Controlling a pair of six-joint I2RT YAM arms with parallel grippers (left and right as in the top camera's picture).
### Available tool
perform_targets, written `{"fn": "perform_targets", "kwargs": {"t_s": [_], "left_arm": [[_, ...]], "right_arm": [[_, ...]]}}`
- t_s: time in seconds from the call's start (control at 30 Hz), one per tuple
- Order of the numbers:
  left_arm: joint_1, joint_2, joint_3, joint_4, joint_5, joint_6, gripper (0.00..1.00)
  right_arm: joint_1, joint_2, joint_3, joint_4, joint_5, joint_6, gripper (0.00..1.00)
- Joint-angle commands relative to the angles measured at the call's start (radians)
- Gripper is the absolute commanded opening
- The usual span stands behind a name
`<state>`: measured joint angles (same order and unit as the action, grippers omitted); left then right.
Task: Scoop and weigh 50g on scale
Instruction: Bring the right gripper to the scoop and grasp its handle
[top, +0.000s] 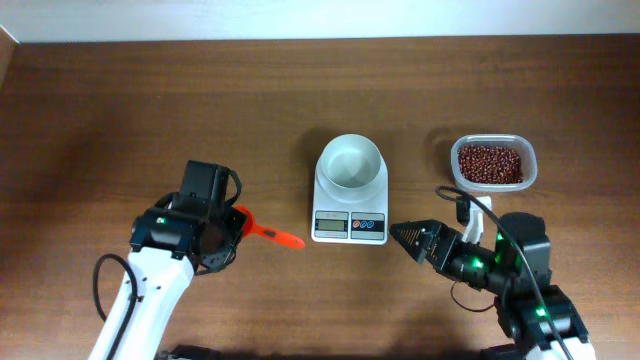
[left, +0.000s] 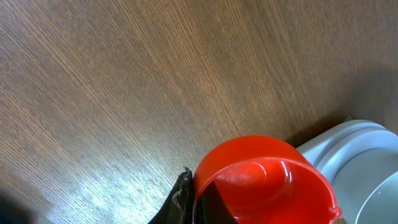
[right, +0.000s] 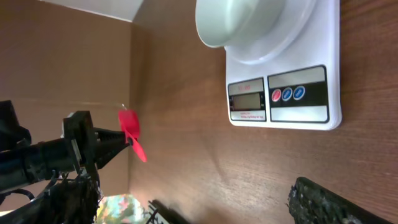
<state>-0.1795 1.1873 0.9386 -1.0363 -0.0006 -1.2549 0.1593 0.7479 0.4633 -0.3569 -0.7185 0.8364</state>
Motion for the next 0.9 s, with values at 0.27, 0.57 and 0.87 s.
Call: {"fn": "perform_targets", "kwargs": {"t_s": [0.27, 0.57, 0.87], "left_arm": [[-0.004, -0.009, -0.007, -0.085, -0.002, -0.111, 0.0], [-0.159, -0.009, -0.009, -0.08, 0.145, -0.327, 0.0], [-0.185, -0.009, -0.009, -0.062, 0.181, -0.346, 0.0]], "right_arm": [[0.049, 0.206, 0.018, 0.059, -0.102, -0.081, 0.99], [0.423, 0.319, 0.018, 0.476, 0.046, 0.037, 0.82], [0.576, 0.487, 0.018, 0.699, 0.145, 0.175, 0.5]]}}
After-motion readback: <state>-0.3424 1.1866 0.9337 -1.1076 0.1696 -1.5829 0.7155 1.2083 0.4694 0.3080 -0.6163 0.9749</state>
